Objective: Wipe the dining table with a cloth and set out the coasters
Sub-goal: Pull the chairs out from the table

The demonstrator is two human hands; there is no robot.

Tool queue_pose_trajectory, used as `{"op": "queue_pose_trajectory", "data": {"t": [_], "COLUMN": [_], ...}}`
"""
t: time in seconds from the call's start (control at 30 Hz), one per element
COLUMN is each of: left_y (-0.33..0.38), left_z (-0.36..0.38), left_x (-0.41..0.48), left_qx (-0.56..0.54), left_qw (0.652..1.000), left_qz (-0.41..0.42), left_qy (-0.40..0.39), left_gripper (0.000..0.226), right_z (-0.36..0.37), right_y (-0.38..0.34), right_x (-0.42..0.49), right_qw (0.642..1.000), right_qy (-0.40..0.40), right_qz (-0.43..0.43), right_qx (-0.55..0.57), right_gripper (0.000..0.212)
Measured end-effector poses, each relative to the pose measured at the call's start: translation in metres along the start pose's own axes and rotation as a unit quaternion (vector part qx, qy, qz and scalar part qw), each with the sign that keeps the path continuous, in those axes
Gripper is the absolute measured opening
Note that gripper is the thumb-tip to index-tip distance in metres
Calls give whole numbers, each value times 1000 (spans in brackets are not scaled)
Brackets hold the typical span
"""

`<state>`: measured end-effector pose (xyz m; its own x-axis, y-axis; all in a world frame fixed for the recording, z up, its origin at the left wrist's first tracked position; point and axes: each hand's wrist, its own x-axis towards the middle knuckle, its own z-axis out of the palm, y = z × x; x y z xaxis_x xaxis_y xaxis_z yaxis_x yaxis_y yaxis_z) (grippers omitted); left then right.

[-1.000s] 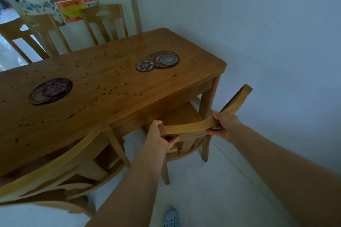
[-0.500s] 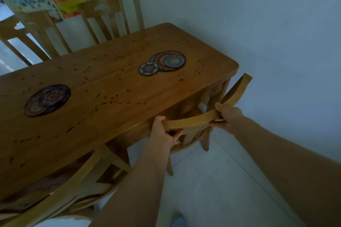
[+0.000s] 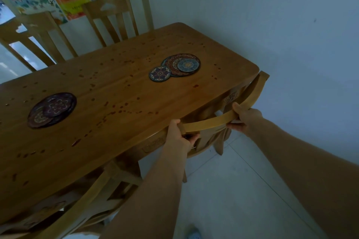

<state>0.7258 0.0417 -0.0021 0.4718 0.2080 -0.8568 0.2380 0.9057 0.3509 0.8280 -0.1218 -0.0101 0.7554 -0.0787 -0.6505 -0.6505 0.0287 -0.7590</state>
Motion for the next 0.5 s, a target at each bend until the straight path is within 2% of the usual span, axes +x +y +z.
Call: {"op": "queue_pose_trajectory", "data": {"t": [0.27, 0.37, 0.5], "left_y": [6, 6, -1], "left_z": [-4, -16, -40], "left_x": [-11, -23, -48], "left_qx": [-8, -11, 32], "left_qw": [999, 998, 997], "left_qz": [-28, -34, 18], "left_qy": [-16, -45, -73], "left_gripper": [54, 53, 51], "right_z": [11, 15, 23], "right_y": [2, 12, 29], "right_x": [-17, -35, -73], "right_qw": [993, 992, 997], "right_qy": [70, 62, 22], "right_qz": [-43, -37, -12], "right_qx": [-87, -106, -74], "right_gripper": [40, 48, 37]}}
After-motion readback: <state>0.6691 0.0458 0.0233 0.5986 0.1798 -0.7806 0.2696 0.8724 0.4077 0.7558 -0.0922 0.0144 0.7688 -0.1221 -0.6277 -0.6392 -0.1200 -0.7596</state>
